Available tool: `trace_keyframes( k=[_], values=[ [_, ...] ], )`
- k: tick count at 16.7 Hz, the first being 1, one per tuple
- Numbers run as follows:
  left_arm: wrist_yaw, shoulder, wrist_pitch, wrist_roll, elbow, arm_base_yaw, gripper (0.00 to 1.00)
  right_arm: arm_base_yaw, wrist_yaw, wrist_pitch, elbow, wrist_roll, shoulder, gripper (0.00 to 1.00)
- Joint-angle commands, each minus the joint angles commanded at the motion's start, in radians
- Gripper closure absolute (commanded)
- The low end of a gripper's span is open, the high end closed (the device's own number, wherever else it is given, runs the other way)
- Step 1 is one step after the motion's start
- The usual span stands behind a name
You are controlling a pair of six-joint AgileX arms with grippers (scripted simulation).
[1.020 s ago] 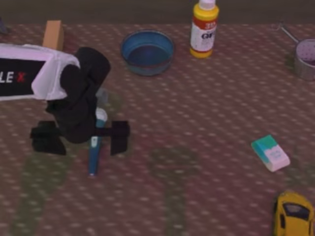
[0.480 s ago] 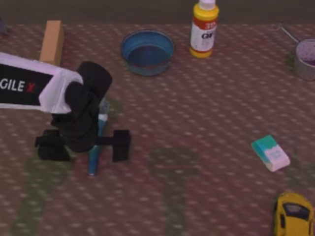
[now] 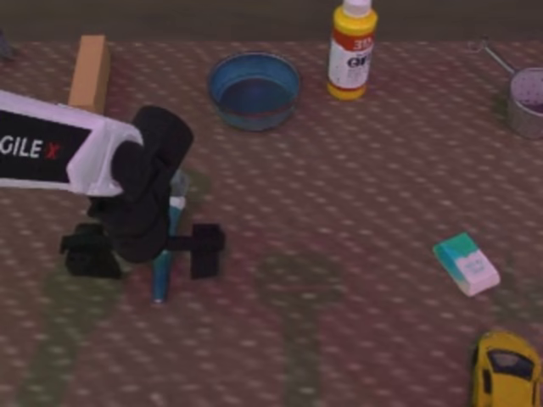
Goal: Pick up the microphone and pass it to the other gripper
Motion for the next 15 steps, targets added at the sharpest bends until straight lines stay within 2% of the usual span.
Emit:
trace_keyframes(
  k=[6,14,15],
  values=[
    [0.000,0.000,0.000,0.000,0.000,0.000,0.98,0.000,0.000,0.000,0.000,0.000,0.000,0.00],
    [0.000,0.000,0.000,0.000,0.000,0.000,1.00,0.000,0.000,0.000,0.000,0.000,0.000,0.00],
    [-0.020,-0.070,-0.042,0.014,0.022,-0.003,1.00,0.000,0.000,0.000,0.000,0.000,0.000,0.00]
  ],
)
